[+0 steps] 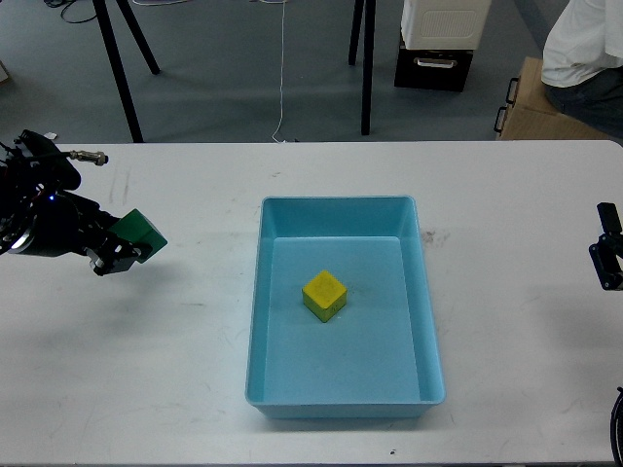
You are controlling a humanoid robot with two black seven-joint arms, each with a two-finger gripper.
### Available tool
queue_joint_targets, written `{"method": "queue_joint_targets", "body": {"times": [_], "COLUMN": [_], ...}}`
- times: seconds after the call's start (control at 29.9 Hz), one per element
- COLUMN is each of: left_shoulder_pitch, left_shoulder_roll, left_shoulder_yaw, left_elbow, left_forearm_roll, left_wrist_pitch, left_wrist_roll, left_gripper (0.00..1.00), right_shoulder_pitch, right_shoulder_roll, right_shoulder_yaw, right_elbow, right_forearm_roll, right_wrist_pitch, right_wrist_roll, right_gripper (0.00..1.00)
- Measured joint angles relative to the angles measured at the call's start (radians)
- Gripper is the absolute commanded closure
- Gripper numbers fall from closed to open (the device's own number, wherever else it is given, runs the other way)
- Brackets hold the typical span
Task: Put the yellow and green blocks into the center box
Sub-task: 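Lift the green cube and carry it over the yellow cube in the tray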
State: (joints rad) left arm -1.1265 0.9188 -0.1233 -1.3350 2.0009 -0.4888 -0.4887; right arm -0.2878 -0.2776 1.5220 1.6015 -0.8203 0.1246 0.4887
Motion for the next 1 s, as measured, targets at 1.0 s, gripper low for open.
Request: {"method": "queue_joint_targets", "body": {"times": [1.0], "left_shoulder_pitch": [-0.247], "left_shoulder_roll": [-0.696], "left_shoulder_yaw": [0.180], "left_elbow": [0.182], "left_forearm_roll": [0.119], "left_wrist_pitch": [0.000], "left_wrist_roll": [0.000], "left_gripper": [0.69], "right_shoulder_pitch": [-0.033], "right_shoulder_roll": [0.001], "right_shoulder_yaw": [0.102], "right_elbow": [-0.136], "right_forearm_roll": [0.001], "right_wrist_pitch": [0.000], "right_wrist_roll": [0.000], "right_gripper": [0.01]}}
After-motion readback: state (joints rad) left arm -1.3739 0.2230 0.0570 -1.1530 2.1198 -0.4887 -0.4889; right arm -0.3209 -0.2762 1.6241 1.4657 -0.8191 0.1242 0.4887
